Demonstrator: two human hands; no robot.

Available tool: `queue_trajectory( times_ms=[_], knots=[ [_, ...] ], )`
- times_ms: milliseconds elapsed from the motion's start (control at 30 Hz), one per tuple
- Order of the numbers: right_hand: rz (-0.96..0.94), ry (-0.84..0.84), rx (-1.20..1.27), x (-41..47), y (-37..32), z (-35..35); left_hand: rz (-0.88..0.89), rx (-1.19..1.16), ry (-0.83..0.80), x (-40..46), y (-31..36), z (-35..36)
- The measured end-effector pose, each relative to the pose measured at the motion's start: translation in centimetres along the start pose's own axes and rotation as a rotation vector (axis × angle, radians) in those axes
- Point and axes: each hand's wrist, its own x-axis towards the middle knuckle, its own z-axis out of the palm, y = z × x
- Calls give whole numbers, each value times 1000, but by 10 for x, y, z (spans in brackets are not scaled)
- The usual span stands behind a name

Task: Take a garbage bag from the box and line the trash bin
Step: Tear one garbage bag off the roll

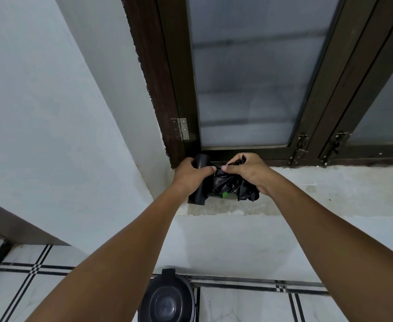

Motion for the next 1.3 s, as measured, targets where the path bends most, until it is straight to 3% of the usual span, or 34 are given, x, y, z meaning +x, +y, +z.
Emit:
queue_trajectory(
  times_ms=[400,800,1300],
  knots=[
    [-16,-44,17,-4,0,13,-111,-296,-135,-5,6,-3],
    [70,172,501,-5,-7,40,-281,-782,-328,-11,17,12],
    [169,333,811,-10,-5,65,-365,-1021,-237,-8,10,38]
  ],
)
